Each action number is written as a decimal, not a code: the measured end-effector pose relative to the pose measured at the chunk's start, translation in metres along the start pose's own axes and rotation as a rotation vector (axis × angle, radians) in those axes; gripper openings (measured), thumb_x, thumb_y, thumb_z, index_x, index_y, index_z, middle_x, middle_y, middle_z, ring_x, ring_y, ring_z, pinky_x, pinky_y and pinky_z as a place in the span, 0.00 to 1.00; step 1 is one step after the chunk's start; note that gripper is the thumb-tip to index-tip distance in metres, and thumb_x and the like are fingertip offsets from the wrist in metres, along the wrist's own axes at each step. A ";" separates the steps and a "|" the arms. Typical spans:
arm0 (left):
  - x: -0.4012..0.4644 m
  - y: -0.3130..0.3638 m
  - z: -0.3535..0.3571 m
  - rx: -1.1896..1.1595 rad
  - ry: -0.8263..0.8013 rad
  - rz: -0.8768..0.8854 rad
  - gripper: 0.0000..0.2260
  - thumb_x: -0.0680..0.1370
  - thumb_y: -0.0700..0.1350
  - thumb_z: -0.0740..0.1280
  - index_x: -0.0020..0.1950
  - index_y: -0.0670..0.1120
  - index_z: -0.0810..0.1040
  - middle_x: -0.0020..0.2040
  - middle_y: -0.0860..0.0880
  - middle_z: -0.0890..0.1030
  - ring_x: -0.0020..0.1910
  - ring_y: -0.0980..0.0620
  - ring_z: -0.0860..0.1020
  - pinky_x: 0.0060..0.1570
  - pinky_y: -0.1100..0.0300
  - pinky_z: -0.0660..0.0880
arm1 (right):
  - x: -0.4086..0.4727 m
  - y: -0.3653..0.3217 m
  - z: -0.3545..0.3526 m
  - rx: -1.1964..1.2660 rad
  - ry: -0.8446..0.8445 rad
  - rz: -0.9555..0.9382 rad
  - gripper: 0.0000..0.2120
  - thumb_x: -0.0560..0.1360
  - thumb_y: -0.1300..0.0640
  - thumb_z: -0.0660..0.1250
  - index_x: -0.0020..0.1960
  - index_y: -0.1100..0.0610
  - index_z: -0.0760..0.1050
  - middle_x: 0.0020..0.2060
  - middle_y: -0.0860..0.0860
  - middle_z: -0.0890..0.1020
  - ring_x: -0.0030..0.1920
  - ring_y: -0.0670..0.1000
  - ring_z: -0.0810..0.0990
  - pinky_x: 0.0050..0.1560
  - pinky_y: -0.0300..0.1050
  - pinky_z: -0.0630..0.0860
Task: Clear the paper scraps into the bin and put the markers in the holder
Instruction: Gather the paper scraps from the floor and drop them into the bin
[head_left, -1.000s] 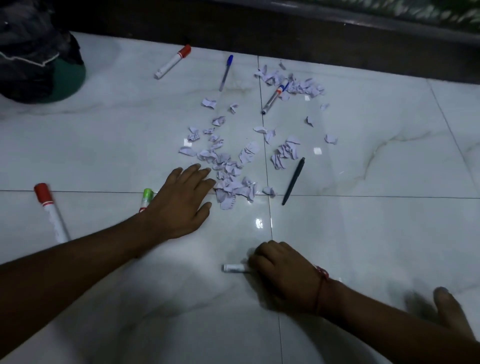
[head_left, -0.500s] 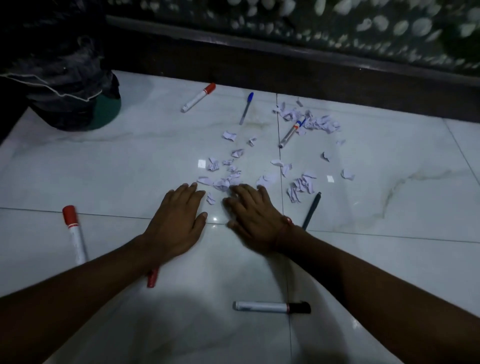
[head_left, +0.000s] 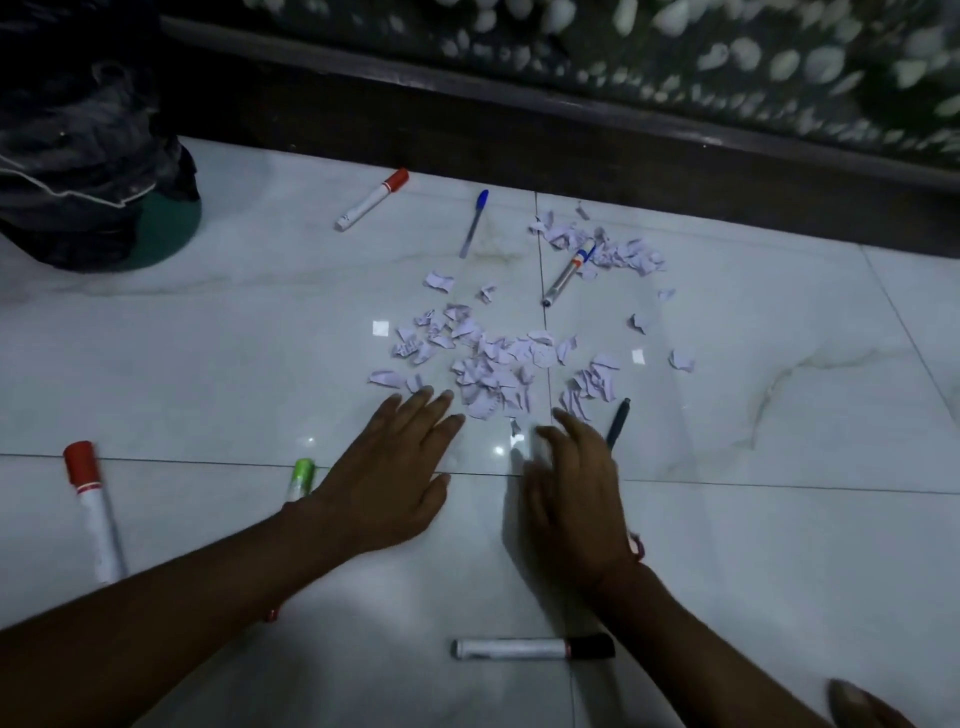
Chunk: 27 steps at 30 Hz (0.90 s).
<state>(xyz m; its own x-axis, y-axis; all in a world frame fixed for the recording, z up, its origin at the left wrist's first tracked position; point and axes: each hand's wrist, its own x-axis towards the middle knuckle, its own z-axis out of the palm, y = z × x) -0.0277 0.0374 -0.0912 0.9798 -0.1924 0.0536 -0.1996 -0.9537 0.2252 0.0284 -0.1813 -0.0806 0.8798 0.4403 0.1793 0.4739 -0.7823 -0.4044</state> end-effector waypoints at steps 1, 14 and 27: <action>0.006 0.006 0.002 0.004 -0.008 0.039 0.27 0.75 0.52 0.59 0.72 0.42 0.68 0.73 0.41 0.66 0.73 0.41 0.63 0.69 0.43 0.63 | 0.004 0.007 -0.005 0.004 0.054 0.051 0.16 0.75 0.57 0.65 0.60 0.63 0.74 0.59 0.61 0.77 0.60 0.58 0.73 0.63 0.46 0.67; 0.049 0.039 0.018 0.012 -0.098 0.147 0.25 0.75 0.52 0.57 0.71 0.44 0.69 0.72 0.42 0.68 0.71 0.42 0.66 0.69 0.45 0.64 | 0.000 0.056 -0.033 0.141 0.088 0.711 0.08 0.73 0.63 0.66 0.53 0.60 0.73 0.47 0.56 0.80 0.48 0.56 0.78 0.42 0.40 0.64; 0.031 0.002 -0.004 -0.036 0.066 -0.066 0.25 0.77 0.52 0.57 0.70 0.40 0.69 0.73 0.40 0.67 0.72 0.40 0.65 0.66 0.41 0.66 | 0.004 -0.008 0.018 0.152 0.106 0.414 0.34 0.76 0.48 0.56 0.76 0.65 0.55 0.76 0.62 0.56 0.76 0.59 0.52 0.76 0.49 0.48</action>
<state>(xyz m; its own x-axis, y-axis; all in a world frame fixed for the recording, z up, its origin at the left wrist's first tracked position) 0.0018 0.0304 -0.0854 0.9885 -0.1123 0.1009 -0.1355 -0.9547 0.2650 0.0278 -0.1652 -0.0928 0.9968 0.0505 0.0623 0.0775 -0.8061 -0.5867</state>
